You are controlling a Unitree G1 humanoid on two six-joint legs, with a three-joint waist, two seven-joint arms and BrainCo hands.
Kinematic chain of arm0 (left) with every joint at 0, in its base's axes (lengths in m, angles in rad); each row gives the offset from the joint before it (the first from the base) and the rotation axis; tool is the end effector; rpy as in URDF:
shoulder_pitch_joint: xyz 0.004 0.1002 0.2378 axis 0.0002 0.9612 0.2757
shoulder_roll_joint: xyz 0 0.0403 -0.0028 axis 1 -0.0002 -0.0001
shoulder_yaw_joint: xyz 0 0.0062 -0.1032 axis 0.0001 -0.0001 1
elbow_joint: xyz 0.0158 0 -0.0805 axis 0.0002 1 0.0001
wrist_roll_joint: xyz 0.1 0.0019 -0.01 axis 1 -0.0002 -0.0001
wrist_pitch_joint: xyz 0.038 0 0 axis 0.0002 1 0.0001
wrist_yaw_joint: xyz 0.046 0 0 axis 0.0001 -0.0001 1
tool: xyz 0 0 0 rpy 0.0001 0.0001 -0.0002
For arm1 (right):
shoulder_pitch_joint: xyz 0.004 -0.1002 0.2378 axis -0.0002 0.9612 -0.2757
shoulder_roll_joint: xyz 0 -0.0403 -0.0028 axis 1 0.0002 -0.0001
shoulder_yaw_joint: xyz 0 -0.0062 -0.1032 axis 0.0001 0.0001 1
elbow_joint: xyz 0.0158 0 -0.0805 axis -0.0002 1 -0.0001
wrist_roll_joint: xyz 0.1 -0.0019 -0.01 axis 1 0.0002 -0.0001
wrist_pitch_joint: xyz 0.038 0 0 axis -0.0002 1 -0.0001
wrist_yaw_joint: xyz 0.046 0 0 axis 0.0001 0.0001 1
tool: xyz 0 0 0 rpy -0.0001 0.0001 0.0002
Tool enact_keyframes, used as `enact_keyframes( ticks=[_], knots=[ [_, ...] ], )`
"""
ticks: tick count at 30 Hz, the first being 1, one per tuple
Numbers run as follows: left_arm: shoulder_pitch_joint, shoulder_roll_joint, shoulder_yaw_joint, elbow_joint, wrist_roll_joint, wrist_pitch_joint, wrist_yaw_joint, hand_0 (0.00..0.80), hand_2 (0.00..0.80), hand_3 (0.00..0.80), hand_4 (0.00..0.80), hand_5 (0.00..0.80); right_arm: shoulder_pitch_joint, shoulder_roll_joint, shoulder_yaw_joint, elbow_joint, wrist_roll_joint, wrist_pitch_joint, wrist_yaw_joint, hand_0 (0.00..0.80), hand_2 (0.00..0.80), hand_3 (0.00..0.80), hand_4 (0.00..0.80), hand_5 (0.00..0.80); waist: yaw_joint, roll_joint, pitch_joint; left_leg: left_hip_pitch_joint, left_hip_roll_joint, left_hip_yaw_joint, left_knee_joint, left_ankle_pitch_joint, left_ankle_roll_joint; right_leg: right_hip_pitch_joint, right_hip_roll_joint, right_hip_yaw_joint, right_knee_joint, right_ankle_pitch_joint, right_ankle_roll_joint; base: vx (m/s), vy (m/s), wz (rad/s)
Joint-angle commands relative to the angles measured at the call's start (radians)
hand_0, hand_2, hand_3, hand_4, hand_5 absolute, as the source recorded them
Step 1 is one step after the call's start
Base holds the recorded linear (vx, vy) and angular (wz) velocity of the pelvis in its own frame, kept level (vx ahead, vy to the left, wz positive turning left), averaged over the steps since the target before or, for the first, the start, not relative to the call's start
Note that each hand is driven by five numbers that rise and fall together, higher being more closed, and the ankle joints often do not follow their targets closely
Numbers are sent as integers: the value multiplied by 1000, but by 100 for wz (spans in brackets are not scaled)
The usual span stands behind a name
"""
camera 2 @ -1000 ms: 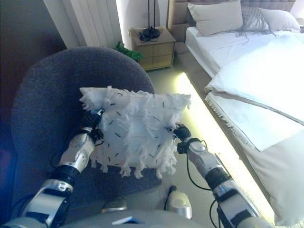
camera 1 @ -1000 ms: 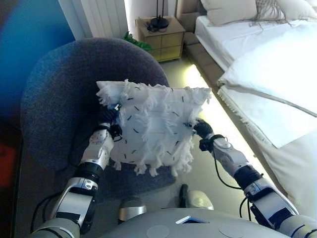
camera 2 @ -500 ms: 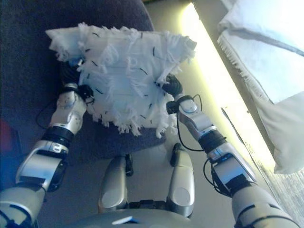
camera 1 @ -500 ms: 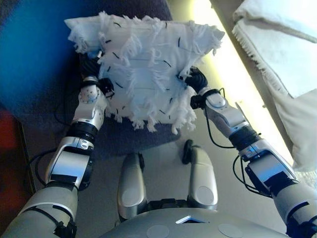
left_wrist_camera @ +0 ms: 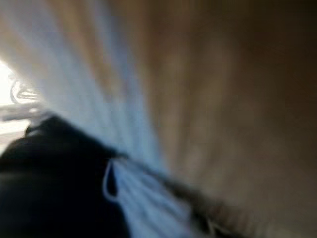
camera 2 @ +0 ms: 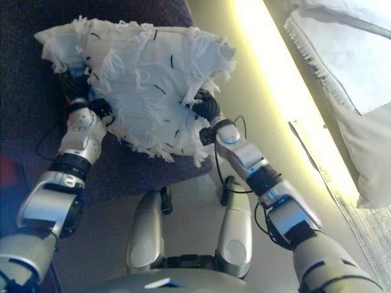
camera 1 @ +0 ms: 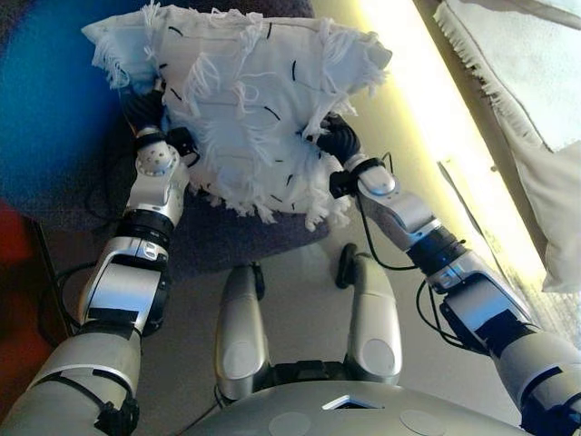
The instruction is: Pick up the cushion and take it to the sofa
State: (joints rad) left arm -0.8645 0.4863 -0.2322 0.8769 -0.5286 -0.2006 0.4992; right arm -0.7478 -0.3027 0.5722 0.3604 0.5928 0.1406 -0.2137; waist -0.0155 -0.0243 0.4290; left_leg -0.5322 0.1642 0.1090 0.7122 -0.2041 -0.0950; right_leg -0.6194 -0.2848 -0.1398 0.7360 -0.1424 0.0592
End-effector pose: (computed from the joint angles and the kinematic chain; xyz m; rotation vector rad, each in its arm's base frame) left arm 0.3437 0.2175 0.1467 0.0187 -0.1827 0.5136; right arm 0.3051 -0.0802 0.1272 -0.0590 -0.0028 0.3697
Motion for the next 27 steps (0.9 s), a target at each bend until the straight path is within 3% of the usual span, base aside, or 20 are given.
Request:
enact_keyframes(
  ticks=[1,5,9,15,21,27],
  knots=[
    [-267,-29,-122,-10,-33,-52,-115,800,800,800,800,800,-144,159,120,-7,49,8,18,800,800,800,800,800,-10,28,15,42,20,0,-23,-45,-31,95,-45,64,-66,-19,89,56,-18,-1],
    [-335,-33,-149,6,-112,-136,-230,800,800,800,800,800,-180,180,137,23,47,13,23,800,800,800,800,800,-20,38,15,43,21,7,-51,-29,-40,91,-47,67,-94,-6,95,24,-7,-2],
    [-358,-26,-170,-57,-132,-193,-312,800,800,800,800,800,-186,179,147,9,18,32,33,800,800,800,800,800,-23,47,17,49,19,13,-76,-18,-46,95,-51,67,-125,6,101,31,7,-6],
    [-413,-4,-210,-142,-162,-203,-396,800,800,800,800,800,-180,183,176,12,-7,50,55,800,800,800,800,800,-28,61,13,64,13,32,-107,10,-40,100,-61,68,-151,34,95,14,31,-1],
    [-413,-7,-196,-220,-198,-188,-423,800,800,800,800,800,-160,179,218,7,-38,64,44,800,800,800,800,800,-34,82,20,81,8,44,-118,12,-43,103,-67,80,-147,29,92,35,63,-4],
    [-390,2,-205,-156,-228,-164,-385,800,800,800,800,800,-144,156,214,9,-32,57,11,800,800,800,800,800,-45,97,29,85,4,52,-126,17,-45,91,-67,92,-137,23,87,-4,56,0]
  ],
)
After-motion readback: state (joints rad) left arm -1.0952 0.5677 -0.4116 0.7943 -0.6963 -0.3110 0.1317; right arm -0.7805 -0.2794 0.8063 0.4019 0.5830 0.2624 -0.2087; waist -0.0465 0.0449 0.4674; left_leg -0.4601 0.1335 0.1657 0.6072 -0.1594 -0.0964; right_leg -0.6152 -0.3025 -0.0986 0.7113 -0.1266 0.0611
